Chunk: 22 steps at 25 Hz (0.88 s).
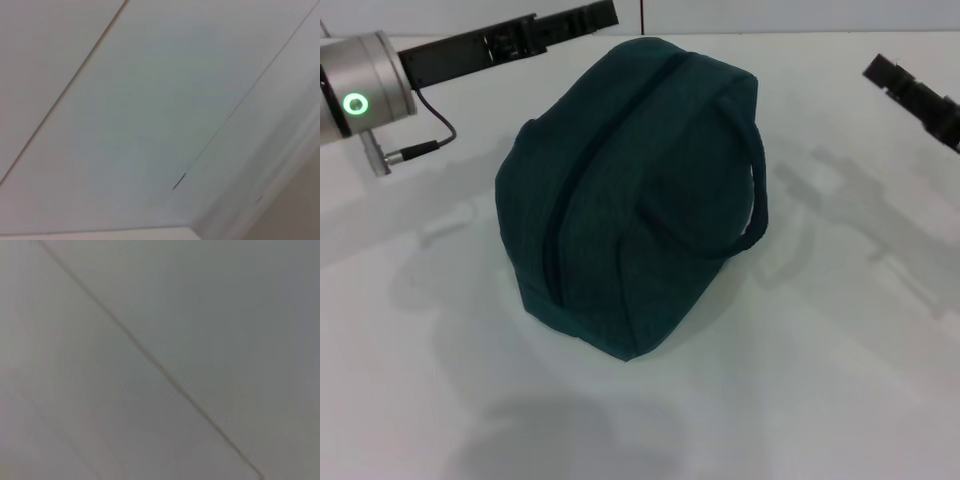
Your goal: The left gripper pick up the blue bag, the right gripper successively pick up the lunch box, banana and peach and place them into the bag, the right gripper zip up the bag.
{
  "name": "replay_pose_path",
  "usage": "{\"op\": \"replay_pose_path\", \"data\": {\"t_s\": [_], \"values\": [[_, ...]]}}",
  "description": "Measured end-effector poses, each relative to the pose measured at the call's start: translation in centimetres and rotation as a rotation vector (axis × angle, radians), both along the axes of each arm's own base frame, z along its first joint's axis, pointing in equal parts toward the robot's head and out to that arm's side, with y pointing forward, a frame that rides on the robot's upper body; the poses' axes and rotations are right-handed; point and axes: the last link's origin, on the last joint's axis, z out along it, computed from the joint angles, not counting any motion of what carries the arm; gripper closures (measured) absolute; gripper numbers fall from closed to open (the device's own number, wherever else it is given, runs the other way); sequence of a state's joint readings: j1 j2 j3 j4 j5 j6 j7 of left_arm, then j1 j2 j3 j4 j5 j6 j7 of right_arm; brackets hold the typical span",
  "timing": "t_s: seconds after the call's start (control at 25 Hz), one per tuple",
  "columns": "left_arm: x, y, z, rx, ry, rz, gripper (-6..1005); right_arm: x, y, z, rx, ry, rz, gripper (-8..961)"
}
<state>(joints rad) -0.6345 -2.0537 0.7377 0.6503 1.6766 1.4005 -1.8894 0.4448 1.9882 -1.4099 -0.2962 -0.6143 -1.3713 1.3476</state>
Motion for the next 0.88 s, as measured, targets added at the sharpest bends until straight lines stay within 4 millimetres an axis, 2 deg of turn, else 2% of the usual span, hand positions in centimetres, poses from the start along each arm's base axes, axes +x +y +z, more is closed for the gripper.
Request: {"op": "replay_pose_path", "data": {"t_s": [0.12, 0.24, 0.36, 0.48, 0.64, 0.88], "values": [[0.4, -0.4, 0.5, 0.0, -0.014, -0.054, 354, -0.8, -0.3, 0.1, 0.006, -0.039, 0.092, 103], [1.1, -1.2, 1.3, -0.006, -0.035, -0.147, 288, -2.4, -1.3, 0.2, 0.04, -0.099, 0.273, 94], [1.4, -2.6, 2.6, -0.003, -0.05, -0.266, 222, -4.1, -2.6, 0.4, 0.056, -0.145, 0.468, 93], [0.7, -4.2, 4.1, 0.003, -0.029, -0.353, 104, -4.6, -3.4, 0.6, 0.079, -0.152, 0.541, 91], [-0.8, -6.6, 5.0, 0.018, 0.018, -0.44, 104, -5.1, -4.5, -0.1, 0.075, -0.179, 0.644, 89], [-2.6, -10.1, 4.8, 0.015, 0.071, -0.582, 104, -5.4, -5.8, -3.5, -0.012, -0.31, 0.76, 86]]}}
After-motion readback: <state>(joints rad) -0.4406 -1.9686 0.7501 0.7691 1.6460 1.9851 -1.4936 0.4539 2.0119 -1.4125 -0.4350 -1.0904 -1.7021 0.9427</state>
